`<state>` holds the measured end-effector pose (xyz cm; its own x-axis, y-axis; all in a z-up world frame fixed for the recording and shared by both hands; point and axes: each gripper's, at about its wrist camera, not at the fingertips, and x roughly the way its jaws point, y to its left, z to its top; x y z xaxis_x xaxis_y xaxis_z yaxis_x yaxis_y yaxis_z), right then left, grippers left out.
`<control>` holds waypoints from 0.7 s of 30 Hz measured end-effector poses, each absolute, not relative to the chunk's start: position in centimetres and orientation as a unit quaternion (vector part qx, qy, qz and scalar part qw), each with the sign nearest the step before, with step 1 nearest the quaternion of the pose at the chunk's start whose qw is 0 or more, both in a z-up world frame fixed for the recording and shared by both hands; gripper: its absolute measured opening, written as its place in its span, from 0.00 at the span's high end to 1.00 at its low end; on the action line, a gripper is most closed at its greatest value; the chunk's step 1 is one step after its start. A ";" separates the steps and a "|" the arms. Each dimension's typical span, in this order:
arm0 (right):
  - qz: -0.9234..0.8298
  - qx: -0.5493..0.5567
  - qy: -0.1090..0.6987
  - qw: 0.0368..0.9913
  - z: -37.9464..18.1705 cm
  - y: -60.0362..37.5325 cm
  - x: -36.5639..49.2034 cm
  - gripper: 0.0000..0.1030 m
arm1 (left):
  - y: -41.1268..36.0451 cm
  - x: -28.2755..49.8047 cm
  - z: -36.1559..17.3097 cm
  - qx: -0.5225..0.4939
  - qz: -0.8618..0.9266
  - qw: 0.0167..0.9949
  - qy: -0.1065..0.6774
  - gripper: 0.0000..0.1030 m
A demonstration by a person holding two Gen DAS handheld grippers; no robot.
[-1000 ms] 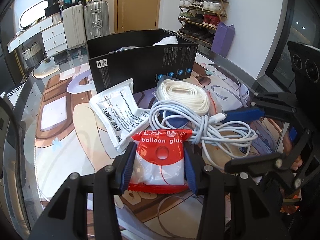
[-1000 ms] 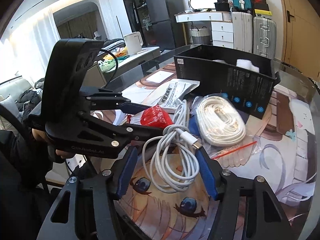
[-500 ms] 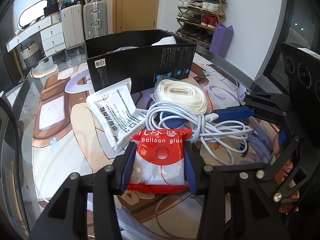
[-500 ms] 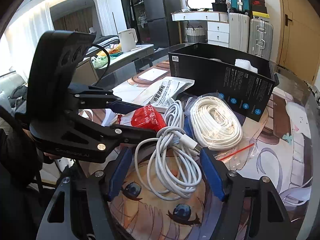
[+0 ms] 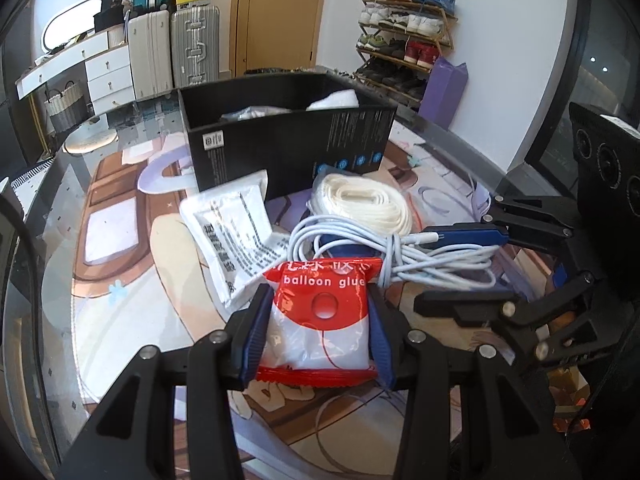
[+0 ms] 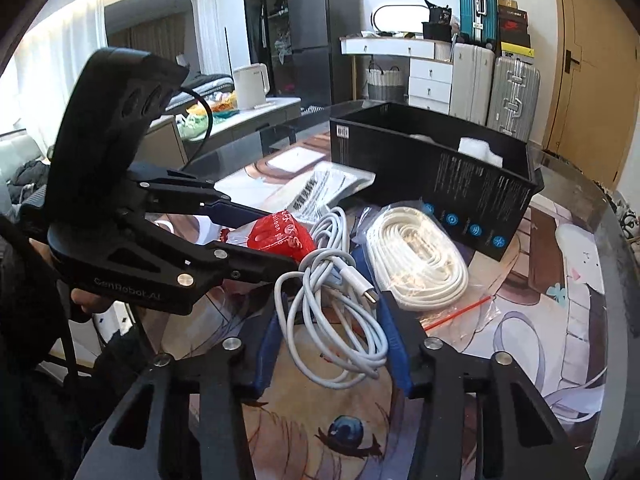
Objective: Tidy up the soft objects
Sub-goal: 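Grasp the coiled white cable with the right gripper while the left holds the packet, then carry the red packet and white cable over the black box with both tools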
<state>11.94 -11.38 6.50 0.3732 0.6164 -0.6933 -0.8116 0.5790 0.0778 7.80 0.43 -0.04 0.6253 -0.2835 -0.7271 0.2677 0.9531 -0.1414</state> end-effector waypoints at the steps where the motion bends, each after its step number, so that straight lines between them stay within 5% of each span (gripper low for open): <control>1: 0.439 -0.130 0.348 0.818 6.7 -11.8 12.1 0.61 | 0.5 7.7 0.2 -0.013 -0.154 0.903 0.401 0.57; 8: 0.442 -0.085 0.329 0.830 8.5 -13.8 12.7 0.81 | 1.2 7.2 1.7 -0.036 -0.164 0.913 0.373 0.57; 21: 0.440 -0.069 0.293 0.846 11.0 -14.6 11.8 0.81 | 2.3 6.8 3.2 -0.051 -0.146 0.925 0.348 0.57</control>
<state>11.81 -14.57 10.99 0.4411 0.7039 -0.5568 -0.7847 0.6036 0.1414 6.79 2.28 3.17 0.7153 -0.3060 -0.6283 0.2346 0.9520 -0.1965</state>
